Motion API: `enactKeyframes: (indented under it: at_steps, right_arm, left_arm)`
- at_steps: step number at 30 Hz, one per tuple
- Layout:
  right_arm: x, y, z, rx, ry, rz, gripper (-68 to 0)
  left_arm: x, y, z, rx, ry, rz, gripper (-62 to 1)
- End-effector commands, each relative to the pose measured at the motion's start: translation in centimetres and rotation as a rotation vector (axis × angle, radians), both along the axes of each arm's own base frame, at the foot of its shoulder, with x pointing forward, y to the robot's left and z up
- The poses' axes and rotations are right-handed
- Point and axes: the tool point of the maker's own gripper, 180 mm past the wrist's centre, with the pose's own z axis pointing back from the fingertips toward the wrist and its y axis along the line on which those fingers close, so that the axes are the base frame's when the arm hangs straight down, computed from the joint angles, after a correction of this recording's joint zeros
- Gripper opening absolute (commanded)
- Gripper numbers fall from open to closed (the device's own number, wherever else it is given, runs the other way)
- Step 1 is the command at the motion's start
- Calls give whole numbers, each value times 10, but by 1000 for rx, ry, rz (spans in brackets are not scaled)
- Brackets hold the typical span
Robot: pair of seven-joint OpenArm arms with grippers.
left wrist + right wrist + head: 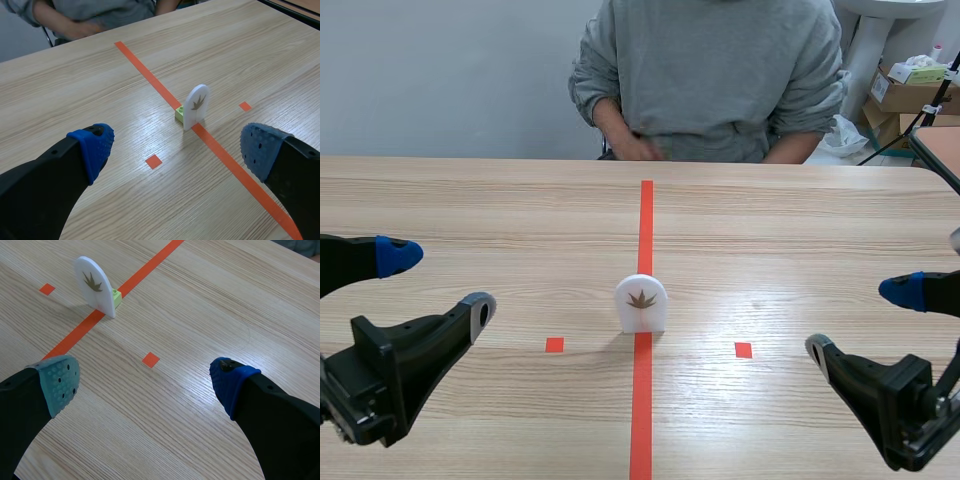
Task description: Do the leaf sorting experiment
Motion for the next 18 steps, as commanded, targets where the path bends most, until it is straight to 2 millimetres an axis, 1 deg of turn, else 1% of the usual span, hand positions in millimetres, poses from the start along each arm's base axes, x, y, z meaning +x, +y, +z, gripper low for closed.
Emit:
enactKeyframes:
  at_steps: [1, 18]
  right_arm:
    - [6, -1, 9, 11, -37, -3, -144]
    - [5, -1, 7, 4, -28, -4, -144]
  left_arm:
    - [0, -1, 5, -9, -16, -5, -67]
    - [0, -1, 5, -7, -13, -5, -67]
